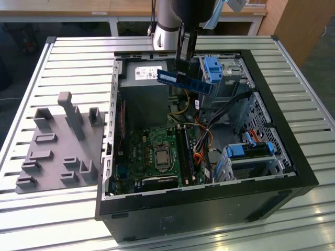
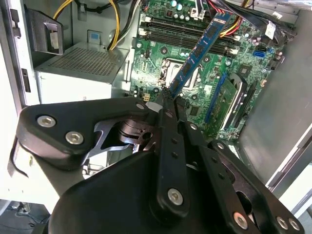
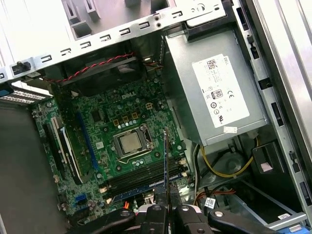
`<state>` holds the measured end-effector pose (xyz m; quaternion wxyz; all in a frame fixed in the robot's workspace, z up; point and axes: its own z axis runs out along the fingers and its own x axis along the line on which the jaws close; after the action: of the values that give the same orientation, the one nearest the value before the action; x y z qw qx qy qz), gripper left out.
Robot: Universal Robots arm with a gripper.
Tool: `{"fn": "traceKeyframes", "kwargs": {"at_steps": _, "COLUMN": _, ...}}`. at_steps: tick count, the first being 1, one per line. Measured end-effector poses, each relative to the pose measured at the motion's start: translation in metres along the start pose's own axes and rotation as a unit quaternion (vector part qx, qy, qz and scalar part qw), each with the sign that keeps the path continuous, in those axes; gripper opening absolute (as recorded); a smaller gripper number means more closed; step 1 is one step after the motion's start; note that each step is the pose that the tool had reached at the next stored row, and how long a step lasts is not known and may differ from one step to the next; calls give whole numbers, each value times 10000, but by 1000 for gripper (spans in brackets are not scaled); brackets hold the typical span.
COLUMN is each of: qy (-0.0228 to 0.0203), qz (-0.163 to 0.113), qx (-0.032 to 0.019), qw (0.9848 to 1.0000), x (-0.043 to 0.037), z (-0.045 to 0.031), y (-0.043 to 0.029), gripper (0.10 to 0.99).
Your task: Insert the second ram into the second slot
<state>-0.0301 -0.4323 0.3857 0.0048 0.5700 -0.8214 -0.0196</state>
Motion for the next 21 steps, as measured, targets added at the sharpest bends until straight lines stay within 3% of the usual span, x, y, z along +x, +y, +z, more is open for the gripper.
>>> {"fn": "traceKeyframes", "kwargs": {"at_steps": 21, "qy": -9, "qz": 227, "qx": 3, "qw": 9997, "x": 0, "z": 0, "y": 0, "gripper": 137}}
